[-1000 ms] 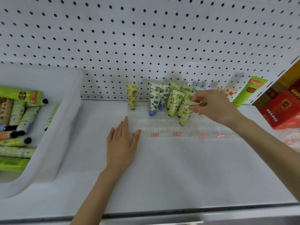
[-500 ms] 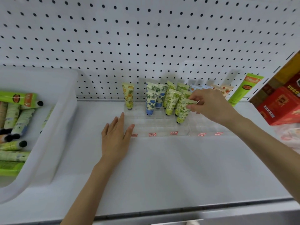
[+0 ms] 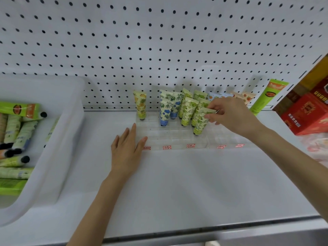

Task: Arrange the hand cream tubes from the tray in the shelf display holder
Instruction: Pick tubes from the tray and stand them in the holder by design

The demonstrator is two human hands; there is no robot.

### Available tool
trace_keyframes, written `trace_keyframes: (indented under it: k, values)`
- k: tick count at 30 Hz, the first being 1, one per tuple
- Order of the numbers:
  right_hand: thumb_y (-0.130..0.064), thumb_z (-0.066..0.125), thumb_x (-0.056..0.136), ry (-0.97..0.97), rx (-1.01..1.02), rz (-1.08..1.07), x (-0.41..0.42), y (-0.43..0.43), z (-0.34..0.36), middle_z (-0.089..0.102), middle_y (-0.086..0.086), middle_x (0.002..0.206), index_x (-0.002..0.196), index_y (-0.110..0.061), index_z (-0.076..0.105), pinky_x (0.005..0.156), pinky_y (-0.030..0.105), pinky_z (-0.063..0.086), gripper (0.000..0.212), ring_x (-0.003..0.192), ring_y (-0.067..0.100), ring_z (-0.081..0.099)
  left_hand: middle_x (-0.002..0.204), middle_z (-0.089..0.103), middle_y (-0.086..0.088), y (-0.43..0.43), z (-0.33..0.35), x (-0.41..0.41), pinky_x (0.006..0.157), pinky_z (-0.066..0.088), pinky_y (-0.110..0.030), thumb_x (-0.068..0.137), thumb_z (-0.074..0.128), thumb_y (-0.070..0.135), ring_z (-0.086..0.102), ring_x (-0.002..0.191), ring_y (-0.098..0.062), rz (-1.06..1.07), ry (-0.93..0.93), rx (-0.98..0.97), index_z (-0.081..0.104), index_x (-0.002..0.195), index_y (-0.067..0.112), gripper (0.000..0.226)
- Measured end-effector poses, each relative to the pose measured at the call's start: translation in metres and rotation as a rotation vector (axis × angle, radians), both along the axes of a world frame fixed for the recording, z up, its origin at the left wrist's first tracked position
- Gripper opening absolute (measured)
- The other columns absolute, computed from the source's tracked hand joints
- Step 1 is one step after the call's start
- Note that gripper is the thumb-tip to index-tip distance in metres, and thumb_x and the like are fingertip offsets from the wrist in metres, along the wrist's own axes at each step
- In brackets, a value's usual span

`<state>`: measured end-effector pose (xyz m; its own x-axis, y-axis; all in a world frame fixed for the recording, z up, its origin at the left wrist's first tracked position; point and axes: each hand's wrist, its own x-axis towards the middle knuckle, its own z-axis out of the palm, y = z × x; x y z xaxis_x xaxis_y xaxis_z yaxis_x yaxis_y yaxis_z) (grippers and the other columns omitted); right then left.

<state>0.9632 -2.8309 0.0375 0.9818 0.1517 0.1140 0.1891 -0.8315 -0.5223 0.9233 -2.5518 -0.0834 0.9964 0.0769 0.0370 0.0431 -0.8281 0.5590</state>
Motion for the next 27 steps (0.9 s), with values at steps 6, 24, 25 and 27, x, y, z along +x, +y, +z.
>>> trace_keyframes:
  k: [6,24,25,27]
  values:
    - [-0.019,0.072,0.082,0.001,-0.021,-0.012,-0.001,-0.001,0.001,0.064,-0.006,0.068,0.087,-0.012,0.066,0.056,0.006,0.047,0.010,0.058,-0.004,0.062,0.159,0.021,-0.005,0.001,0.000,0.002,0.117,-0.003,-0.028,0.101,0.029,0.045,0.007,0.148,-0.012,-0.011,-0.003,-0.003,0.009,0.153,0.021,0.061]
    - [-0.029,0.070,0.084,0.015,-0.063,-0.195,-0.024,0.009,0.017,0.068,0.003,0.083,0.099,-0.010,0.065,0.071,0.029,0.055,0.025,0.064,0.016,0.067,0.155,0.031,-0.007,0.004,0.013,-0.016,0.121,0.009,-0.035,0.096,0.033,0.050,0.024,0.145,-0.019,-0.030,-0.062,-0.148,0.023,0.151,0.014,0.066]
    - [-0.031,0.069,0.084,-0.001,-0.094,-0.218,-0.029,0.008,0.021,0.067,0.003,0.085,0.100,-0.011,0.065,0.071,0.028,0.053,0.026,0.068,0.017,0.066,0.156,0.030,-0.008,0.005,0.017,-0.020,0.120,0.010,-0.036,0.095,0.033,0.052,0.023,0.145,-0.022,-0.029,-0.057,-0.129,0.021,0.152,0.015,0.068]
    - [-0.036,0.068,0.084,-0.059,-0.163,-0.240,-0.042,0.006,0.028,0.065,0.002,0.086,0.100,-0.013,0.067,0.073,0.027,0.047,0.028,0.078,0.018,0.062,0.154,0.032,-0.010,0.005,0.030,-0.031,0.119,0.016,-0.039,0.094,0.036,0.054,0.026,0.143,-0.026,-0.028,-0.088,-0.073,0.021,0.151,0.014,0.071]
